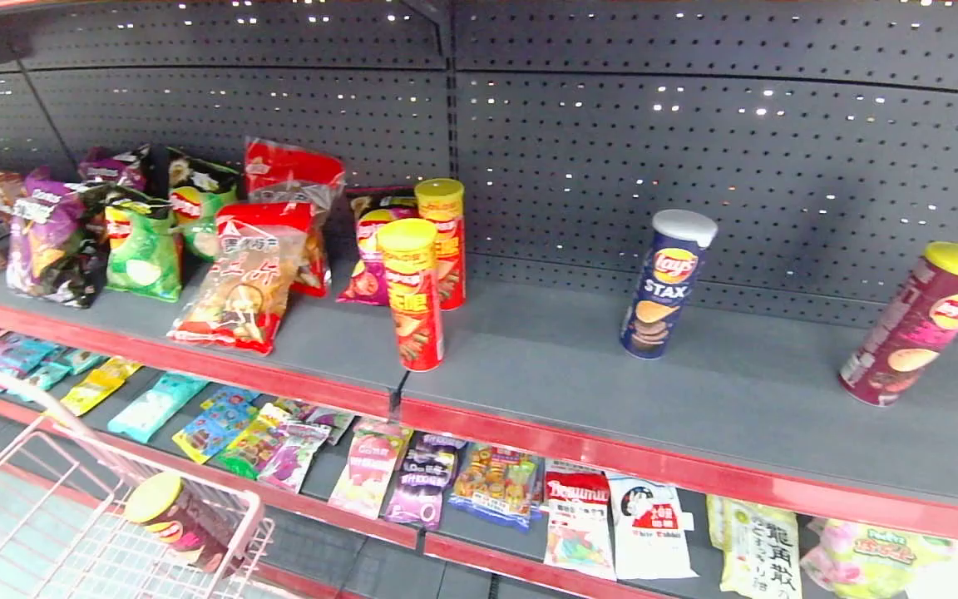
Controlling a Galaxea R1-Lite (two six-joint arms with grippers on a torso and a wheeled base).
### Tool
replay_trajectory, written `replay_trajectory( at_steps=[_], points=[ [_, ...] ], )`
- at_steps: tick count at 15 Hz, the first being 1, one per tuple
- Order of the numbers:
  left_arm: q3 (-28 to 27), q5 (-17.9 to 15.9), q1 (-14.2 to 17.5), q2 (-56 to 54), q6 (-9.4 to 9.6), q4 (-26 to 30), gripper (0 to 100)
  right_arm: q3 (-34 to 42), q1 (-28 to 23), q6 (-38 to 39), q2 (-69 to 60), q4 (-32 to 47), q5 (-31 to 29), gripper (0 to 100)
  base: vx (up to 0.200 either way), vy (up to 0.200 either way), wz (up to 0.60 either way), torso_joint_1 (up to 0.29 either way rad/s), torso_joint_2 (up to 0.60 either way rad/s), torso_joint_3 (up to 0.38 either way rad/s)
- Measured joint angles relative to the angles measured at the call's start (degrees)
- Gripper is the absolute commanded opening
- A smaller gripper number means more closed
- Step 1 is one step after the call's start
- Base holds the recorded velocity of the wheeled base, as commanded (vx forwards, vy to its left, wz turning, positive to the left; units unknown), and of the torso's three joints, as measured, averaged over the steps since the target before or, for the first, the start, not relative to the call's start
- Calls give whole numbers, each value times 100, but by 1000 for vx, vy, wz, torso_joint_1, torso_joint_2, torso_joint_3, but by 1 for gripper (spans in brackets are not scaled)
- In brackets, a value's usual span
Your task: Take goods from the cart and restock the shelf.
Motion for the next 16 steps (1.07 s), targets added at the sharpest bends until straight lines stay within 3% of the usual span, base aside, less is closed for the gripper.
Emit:
replay_trajectory(
  at_steps=[9, 16],
  points=[
    [0, 0, 0, 0, 0, 0, 100, 0, 0, 2, 0, -2, -2, 100, 0, 0, 600, 2, 3, 1],
    [0, 0, -5, -2, -1, 2, 100, 0, 0, 5, 0, -2, -2, 100, 0, 0, 0, -59, 142, 75]
  ],
)
